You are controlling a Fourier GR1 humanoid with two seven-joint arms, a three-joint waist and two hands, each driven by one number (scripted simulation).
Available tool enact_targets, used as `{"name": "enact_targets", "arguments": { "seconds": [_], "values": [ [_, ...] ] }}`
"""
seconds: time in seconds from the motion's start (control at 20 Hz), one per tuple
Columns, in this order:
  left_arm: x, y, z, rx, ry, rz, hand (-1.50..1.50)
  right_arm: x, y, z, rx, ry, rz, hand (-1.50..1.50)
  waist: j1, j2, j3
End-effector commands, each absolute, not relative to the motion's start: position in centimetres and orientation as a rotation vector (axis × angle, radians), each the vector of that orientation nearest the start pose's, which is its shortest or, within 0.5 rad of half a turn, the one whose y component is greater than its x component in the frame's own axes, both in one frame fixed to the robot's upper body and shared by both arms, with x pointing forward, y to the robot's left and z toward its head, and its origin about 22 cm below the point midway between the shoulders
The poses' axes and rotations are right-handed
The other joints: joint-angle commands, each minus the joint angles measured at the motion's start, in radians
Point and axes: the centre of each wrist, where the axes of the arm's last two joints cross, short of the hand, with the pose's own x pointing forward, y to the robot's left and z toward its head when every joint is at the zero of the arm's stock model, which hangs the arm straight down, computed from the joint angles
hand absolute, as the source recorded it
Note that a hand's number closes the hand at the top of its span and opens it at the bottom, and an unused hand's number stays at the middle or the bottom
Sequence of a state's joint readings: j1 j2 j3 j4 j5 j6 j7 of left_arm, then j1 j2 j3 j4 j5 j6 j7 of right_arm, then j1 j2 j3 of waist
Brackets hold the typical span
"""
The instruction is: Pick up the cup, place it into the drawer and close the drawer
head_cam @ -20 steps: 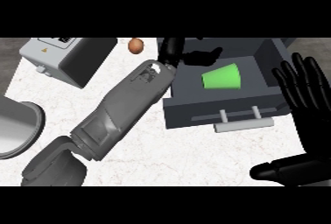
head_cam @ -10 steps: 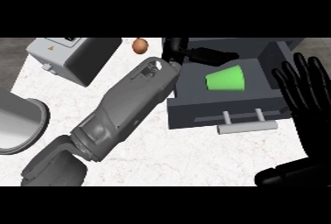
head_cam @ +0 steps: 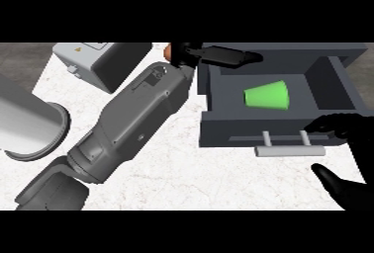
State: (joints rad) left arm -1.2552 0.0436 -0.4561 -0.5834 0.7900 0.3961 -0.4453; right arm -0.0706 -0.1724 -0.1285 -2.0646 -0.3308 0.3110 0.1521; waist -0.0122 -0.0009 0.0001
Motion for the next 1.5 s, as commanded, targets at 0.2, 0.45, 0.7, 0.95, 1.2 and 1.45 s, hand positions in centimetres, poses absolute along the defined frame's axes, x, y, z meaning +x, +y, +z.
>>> {"name": "enact_targets", "arguments": {
  "seconds": [0.2,0.45,0.7,0.95,1.2,1.45],
  "values": [
    [41.4,9.2,12.3,-0.291,-1.916,0.084,-1.5,21.4,-28.2,14.3,0.135,-1.946,0.502,1.5,0.048,-0.011,-0.001],
    [39.4,12.9,13.1,-0.258,-1.907,0.099,-1.5,21.4,-27.2,14.9,0.04,-1.889,0.624,1.5,0.046,-0.012,0.0],
    [35.7,18.7,11.8,-0.266,-1.899,0.117,-1.5,22.6,-26.7,12.0,-0.004,-1.839,0.6,1.5,0.052,-0.009,0.0],
    [33.2,22.4,10.2,-0.266,-1.879,0.155,-1.5,24.6,-25.1,12.7,-0.114,-1.813,0.778,1.5,0.04,-0.002,0.0],
    [32.8,25.7,10.0,-0.266,-1.873,0.172,-1.5,24.0,-25.8,10.3,-0.282,-1.76,1.1,1.5,0.035,0.001,0.001],
    [30.6,28.6,8.7,-0.239,-1.887,0.176,-1.5,26.2,-21.5,7.3,-0.38,-1.722,1.167,1.5,0.028,0.002,0.0]
  ]
}}
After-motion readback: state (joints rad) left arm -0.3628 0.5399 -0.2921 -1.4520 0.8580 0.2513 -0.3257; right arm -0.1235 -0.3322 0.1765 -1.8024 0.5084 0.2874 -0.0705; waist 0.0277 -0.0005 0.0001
